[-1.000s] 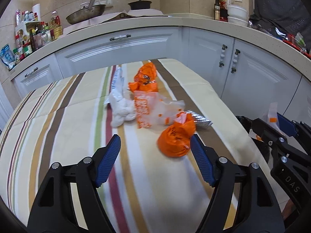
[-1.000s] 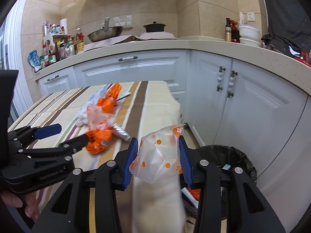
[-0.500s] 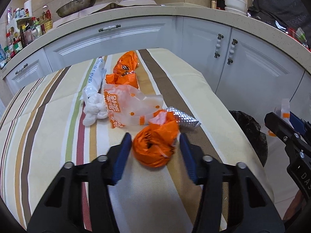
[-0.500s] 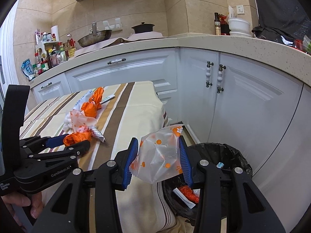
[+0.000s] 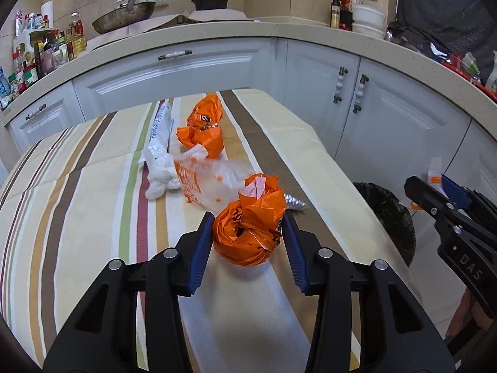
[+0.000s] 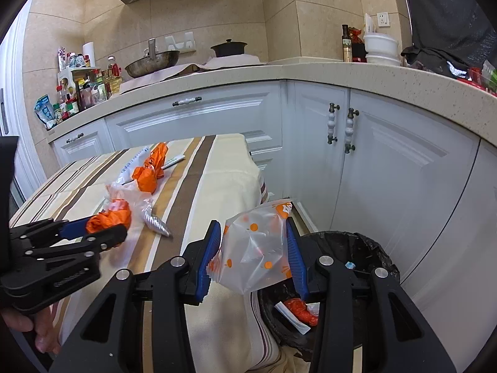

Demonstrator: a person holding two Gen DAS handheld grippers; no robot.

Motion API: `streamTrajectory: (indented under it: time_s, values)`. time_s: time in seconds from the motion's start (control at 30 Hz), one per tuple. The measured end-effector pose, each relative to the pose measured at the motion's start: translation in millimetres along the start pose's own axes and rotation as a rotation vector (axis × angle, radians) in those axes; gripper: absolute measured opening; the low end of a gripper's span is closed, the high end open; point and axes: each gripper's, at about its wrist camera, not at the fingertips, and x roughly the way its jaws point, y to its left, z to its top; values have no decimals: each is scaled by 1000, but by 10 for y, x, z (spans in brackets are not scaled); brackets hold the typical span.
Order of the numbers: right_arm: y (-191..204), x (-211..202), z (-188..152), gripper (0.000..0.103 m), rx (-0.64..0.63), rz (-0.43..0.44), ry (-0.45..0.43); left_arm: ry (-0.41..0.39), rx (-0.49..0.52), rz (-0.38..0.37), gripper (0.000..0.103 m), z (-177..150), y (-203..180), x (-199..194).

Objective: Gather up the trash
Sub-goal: 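Carry the dotted bag toward the bin while the left tool grasps the orange bag, then hold both bags over the bin and open both tools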

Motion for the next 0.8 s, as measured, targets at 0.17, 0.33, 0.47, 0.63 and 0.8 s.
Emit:
streamTrajectory:
  time_s: [0.17, 0.33, 0.47, 0.63, 0.8]
  values:
    - [20, -85, 20, 42, -6, -10, -13, -30, 1, -16, 43, 55, -11, -164]
    - [11, -181, 47, 42, -9, -27, -28, -62, 11, -37, 43, 140, -97, -277]
    - [-46, -270, 81, 42, -9, -51, -46, -92, 27, -63, 43, 212, -238, -330]
    - [-160, -366, 106, 42, -3, -85, -64, -116, 60, -100, 43, 308, -498, -331]
    - [-342, -434, 135, 42, 5, -130, -78, -123, 97, -121, 43, 385, -774, -241]
